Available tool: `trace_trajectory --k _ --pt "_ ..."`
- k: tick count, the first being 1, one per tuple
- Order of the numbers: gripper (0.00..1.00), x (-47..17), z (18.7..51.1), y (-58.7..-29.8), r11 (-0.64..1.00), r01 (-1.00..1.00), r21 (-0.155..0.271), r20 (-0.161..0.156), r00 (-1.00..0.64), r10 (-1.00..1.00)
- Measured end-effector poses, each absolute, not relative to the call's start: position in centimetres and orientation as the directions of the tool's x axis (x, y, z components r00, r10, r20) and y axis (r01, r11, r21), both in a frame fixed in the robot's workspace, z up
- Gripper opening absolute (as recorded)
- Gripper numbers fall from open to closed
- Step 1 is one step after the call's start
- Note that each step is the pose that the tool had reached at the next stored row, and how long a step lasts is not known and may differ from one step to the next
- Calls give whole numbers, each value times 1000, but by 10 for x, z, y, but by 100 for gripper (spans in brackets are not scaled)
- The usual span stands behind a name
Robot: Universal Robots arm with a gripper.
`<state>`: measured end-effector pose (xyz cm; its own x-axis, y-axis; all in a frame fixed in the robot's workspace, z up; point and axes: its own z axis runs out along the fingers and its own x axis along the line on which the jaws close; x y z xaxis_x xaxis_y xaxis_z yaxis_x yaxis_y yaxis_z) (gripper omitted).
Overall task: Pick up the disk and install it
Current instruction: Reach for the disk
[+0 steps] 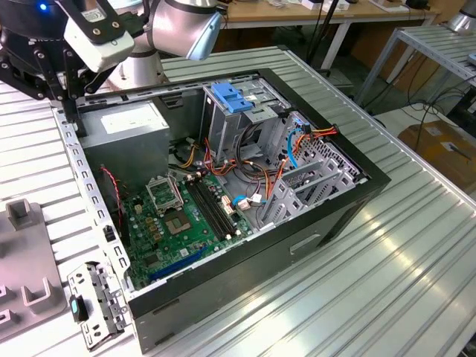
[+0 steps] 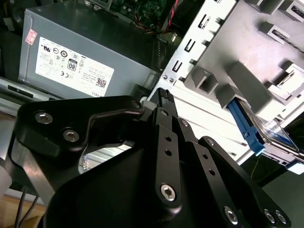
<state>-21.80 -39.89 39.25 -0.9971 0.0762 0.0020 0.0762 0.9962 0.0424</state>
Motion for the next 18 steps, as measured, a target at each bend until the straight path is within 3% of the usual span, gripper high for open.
trace_trajectory --k 18 --pt "11 -230 392 -399 996 77 41 19 -997 76"
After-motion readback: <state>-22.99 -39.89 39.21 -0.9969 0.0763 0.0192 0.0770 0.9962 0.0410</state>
